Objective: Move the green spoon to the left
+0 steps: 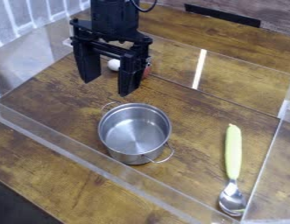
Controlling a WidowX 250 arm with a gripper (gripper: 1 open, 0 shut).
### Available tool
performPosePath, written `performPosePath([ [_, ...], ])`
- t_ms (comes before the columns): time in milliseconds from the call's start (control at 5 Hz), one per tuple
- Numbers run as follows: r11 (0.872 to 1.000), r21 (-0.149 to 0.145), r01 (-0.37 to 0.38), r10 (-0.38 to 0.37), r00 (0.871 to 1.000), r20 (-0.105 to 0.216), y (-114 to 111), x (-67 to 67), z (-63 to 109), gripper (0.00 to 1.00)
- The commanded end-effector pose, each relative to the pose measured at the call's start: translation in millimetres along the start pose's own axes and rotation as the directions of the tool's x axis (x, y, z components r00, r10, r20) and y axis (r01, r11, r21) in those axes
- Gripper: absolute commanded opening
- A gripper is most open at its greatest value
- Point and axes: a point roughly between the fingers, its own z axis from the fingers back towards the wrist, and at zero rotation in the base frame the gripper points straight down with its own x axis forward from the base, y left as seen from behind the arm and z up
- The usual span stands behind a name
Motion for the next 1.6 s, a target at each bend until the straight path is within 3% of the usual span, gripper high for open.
performPosePath([
  [0,1.0,-0.004,0.002,-0.002,0.999,-0.036,3,-1.7,-18.8,1.0],
  [200,1.0,-0.023,-0.01,0.009,1.0,-0.024,-25,7.5,-35.1,1.0],
  [600,0.998,-0.063,-0.028,0.03,0.999,0.031,-88,25.6,-60.6,1.0],
  [1000,0.995,-0.096,0.018,-0.011,0.997,0.08,-150,35.4,-59.1,1.0],
  [1200,0.994,-0.108,-0.024,0.036,0.993,0.109,-155,49.4,-79.2,1.0],
  [1400,0.991,-0.113,-0.065,0.078,0.99,0.117,-151,59.3,-84.0,1.0],
])
